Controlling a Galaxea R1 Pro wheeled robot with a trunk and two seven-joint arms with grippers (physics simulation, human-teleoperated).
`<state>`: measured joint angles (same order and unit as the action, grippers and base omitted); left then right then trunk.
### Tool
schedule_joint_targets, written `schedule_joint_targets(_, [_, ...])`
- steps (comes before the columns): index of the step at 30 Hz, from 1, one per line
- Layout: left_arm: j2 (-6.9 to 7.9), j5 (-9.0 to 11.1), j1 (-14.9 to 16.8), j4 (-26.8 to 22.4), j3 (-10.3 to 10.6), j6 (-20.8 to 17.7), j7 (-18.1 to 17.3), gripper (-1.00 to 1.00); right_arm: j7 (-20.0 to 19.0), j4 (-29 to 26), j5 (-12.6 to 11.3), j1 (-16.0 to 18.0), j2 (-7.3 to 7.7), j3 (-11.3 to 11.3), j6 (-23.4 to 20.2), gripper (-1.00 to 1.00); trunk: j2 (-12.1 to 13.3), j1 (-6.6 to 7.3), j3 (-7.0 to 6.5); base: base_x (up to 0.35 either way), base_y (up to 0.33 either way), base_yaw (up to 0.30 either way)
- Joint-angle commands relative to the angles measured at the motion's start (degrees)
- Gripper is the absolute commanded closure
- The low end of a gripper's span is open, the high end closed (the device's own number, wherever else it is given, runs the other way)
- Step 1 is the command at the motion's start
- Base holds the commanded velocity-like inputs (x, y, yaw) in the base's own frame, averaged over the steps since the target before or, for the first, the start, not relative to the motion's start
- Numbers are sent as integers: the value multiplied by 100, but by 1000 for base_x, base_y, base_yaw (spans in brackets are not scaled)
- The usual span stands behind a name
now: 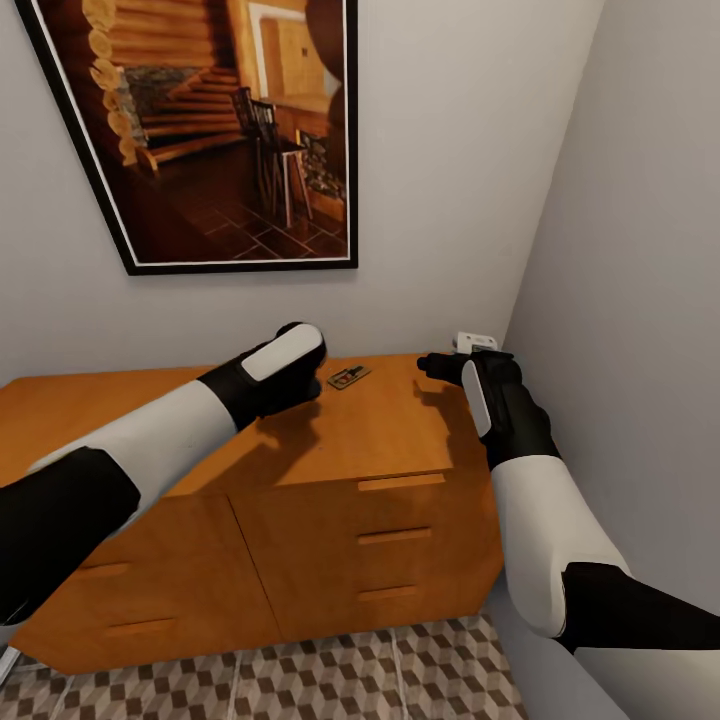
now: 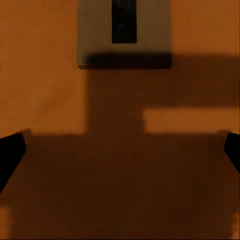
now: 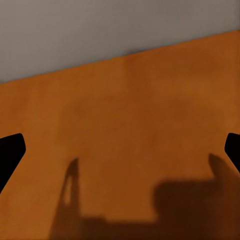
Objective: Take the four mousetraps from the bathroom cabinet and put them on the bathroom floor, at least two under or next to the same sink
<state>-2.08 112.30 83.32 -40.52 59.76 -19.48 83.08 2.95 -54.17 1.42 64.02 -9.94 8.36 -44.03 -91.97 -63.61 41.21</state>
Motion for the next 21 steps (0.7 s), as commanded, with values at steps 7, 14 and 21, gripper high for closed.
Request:
schedule_joint_targets(7, [97,7,9,-506,-482,-63,386,-100,4,-6,12,5,-6,16,-26,-100,-3,0,6,0,0,0])
schedule_joint_targets(14, [136,3,9,-649,-656,-64,453,-100,4,-6,10,5,-6,16,-26,-100,-3,0,6,10,10,0])
schedule_joint_targets(21, [145,-3,9,-698,-695,-95,417,-100,4,-6,10,5,-6,16,-26,-100,-3,0,6,176,100,0])
